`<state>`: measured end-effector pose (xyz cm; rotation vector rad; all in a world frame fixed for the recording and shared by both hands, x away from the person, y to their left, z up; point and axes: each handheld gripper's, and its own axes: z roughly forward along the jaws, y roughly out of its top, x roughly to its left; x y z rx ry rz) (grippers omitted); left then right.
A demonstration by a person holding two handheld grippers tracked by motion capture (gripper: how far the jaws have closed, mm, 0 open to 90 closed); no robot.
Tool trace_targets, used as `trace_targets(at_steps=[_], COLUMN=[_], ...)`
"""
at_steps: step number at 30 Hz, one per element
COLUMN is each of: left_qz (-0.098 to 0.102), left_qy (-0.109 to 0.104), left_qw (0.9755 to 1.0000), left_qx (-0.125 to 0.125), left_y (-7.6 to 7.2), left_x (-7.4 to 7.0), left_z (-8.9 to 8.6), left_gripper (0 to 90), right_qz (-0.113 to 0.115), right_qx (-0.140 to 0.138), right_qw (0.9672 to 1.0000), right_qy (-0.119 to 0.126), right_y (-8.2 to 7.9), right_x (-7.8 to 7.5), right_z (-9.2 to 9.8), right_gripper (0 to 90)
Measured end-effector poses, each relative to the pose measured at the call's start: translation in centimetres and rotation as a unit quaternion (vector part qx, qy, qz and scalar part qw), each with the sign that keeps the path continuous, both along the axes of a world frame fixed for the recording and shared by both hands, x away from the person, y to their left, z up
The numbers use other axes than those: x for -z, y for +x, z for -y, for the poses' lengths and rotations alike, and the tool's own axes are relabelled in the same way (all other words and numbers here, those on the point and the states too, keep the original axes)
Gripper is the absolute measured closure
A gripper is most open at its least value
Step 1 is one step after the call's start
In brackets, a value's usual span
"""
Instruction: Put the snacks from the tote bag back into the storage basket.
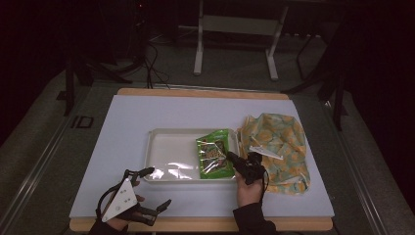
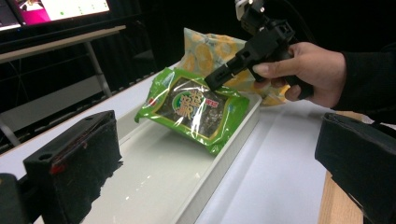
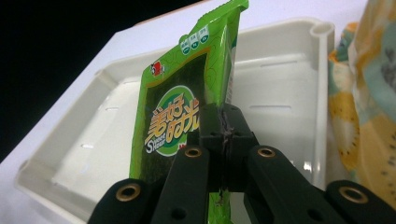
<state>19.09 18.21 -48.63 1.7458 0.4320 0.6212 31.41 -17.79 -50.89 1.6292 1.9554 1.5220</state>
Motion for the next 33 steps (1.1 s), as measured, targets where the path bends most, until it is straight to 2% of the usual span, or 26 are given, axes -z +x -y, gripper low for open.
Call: trace_targets(at_steps=[11, 15, 20, 29, 33], left_qz=[0.0, 0.0, 0.0, 0.0, 0.0], left_qy=[0.001, -0.001, -0.001, 0.0, 0.0], left_qw=[1.0, 1.0, 1.0, 1.0, 1.0], left_qx=[0.0, -0.001, 0.0, 0.002, 0.003], left_y=[0.1, 0.0, 0.0, 0.1, 0.0], left_x=[0.0, 0.0, 0.0, 0.0, 0.0], left_z=[0.0, 0.0, 0.0, 0.0, 0.0], left_gripper=[0.5, 0.5, 0.5, 0.5, 0.5], right_qz=[-0.017, -0.018, -0.032, -0.05, -0.038], right_qx=[0.0, 0.001, 0.002, -0.002, -0.009], right_qw=[0.9998, 0.9995, 0.9989, 0.9978, 0.9973], right_qy=[-0.012, -0.026, -0.034, -0.044, -0.062], right_y=[-0.1, -0.1, 0.0, 0.5, 0.5], right_x=[0.9, 0.8, 1.1, 1.5, 1.0], right_z=[0.4, 0.3, 0.5, 0.5, 0.2], right_gripper=[89.1, 88.8, 88.2, 79.9, 75.9])
